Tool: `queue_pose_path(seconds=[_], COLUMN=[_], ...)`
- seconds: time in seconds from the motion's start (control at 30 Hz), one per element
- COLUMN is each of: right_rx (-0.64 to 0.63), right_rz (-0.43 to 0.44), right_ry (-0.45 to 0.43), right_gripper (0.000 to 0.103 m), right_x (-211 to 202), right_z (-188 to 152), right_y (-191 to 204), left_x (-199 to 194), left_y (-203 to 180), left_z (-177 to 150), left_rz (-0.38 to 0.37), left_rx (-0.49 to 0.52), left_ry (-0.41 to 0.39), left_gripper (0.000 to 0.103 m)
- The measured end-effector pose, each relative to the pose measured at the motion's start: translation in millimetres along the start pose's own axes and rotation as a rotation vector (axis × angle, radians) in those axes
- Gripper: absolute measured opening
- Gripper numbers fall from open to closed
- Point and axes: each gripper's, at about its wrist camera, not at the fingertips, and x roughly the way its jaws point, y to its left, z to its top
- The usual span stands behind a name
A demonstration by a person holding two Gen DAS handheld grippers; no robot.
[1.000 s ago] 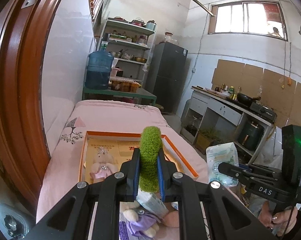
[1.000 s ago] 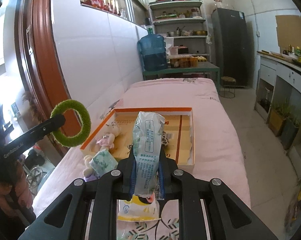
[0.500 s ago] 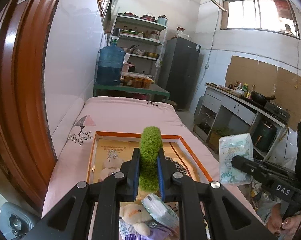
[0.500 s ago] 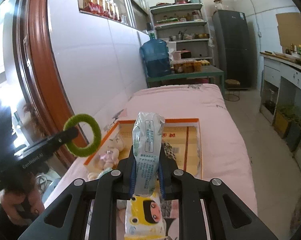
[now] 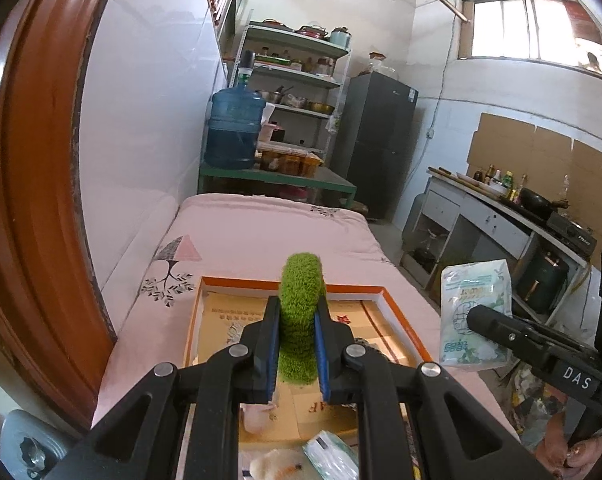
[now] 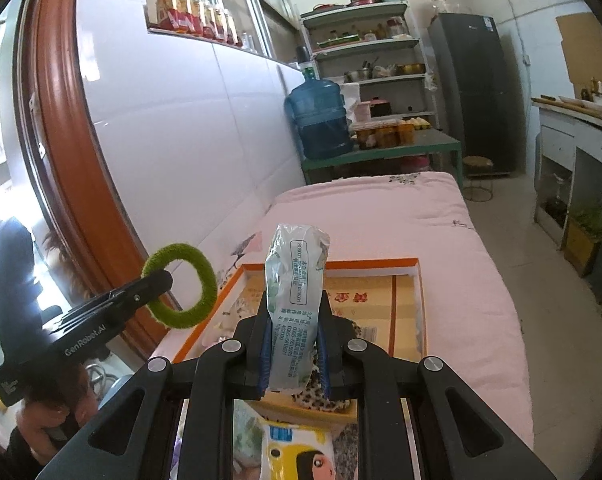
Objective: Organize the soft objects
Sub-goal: 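Carry the green ring and white wipes pack over the box with both grippers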
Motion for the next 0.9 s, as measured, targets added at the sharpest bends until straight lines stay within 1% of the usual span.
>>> queue_pose_path(seconds=[0.3,0.5,0.7,0.9], right_rx=[-0.006,-0.019,0.011,0.047], right_rz=[-0.003,-0.014,-0.012,-0.013], right_ry=[0.029,0.052,0.083,0.119], right_gripper=[0.018,0.018,0.018,0.018], right_x=[31,52,73,92], right_z=[11,19,26,29], right_y=[-3,-8,-21,-36], left_x=[31,52,71,91], left_y=[9,25,33,34], left_z=[6,10,13,7], left_rz=[0.051,0.05,0.073,0.083], left_rx=[0.012,-0.038,-0.041,-0.039], left_ry=[0.034,0.08,0.11,0.149], left_gripper=[0.016,0.016,0.016,0.016])
